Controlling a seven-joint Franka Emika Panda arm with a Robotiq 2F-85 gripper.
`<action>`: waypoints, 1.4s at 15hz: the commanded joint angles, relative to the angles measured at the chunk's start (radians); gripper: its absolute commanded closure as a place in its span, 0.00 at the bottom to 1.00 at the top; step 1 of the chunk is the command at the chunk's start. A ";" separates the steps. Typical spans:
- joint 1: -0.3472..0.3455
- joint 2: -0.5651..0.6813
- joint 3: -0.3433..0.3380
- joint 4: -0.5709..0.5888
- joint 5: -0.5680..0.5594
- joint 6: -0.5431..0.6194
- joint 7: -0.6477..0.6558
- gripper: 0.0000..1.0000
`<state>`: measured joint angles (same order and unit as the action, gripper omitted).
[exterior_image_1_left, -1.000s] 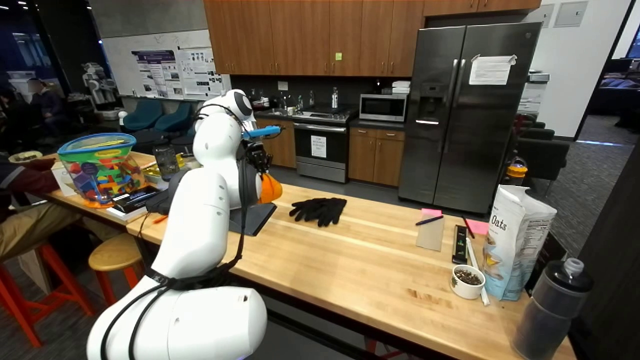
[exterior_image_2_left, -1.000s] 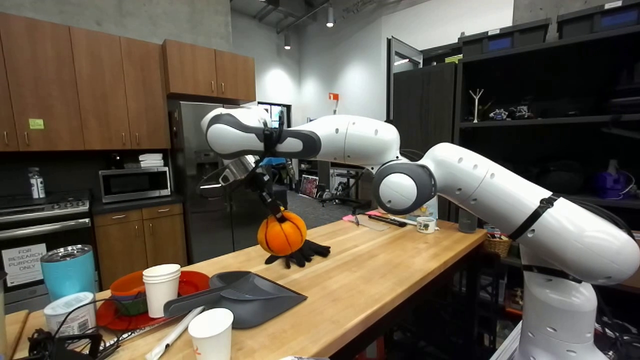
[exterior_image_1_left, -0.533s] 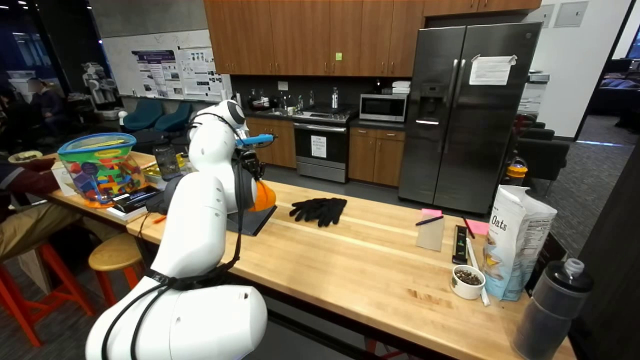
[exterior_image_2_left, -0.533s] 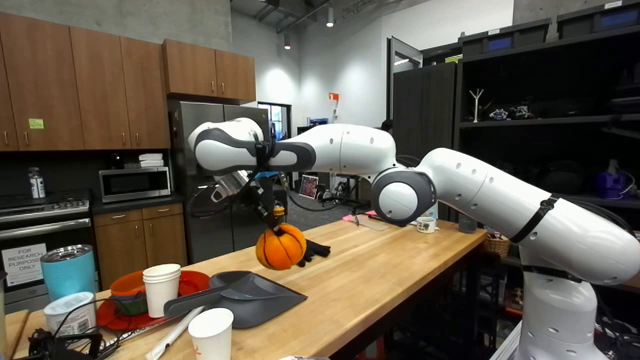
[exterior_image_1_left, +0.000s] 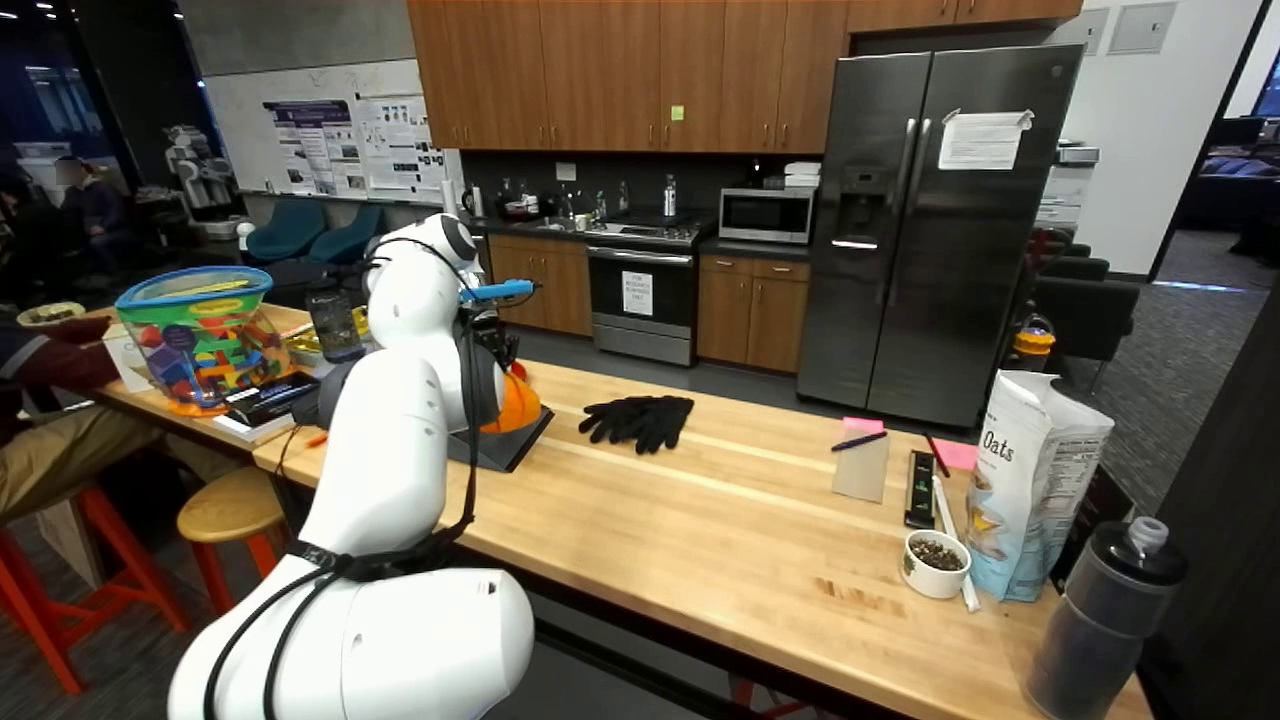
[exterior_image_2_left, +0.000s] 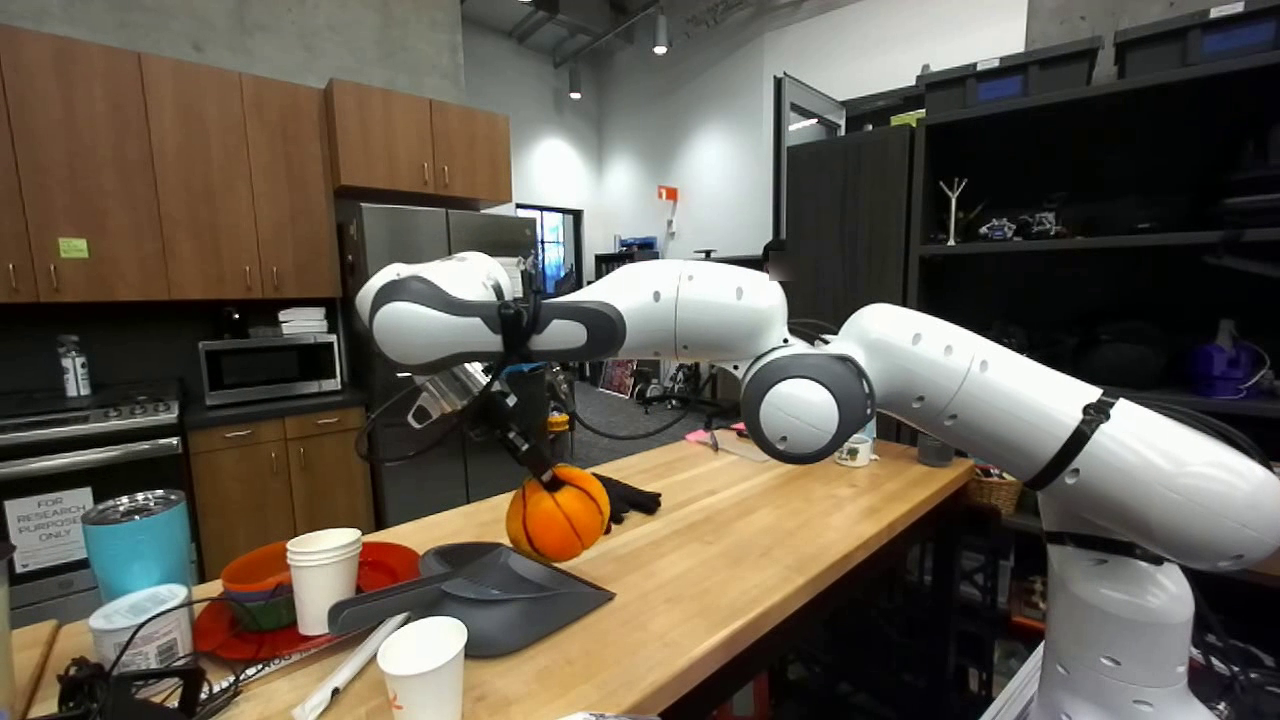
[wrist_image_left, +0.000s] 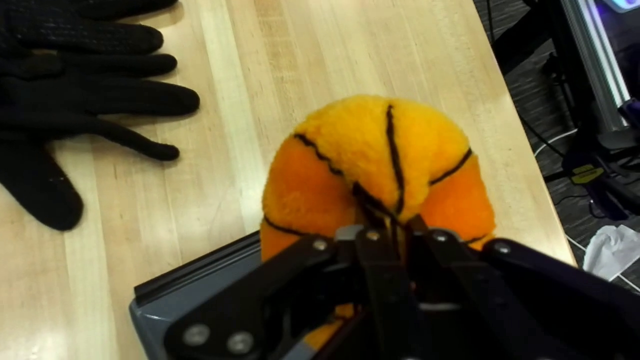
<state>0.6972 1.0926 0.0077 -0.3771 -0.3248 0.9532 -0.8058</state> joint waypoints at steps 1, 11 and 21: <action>0.011 -0.001 -0.010 0.018 -0.008 0.007 -0.061 0.97; -0.006 -0.032 -0.003 -0.016 0.012 0.097 -0.198 0.97; -0.017 -0.027 0.014 -0.014 0.062 0.124 -0.232 0.97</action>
<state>0.6857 1.0908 0.0111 -0.3716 -0.2825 1.0673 -1.0167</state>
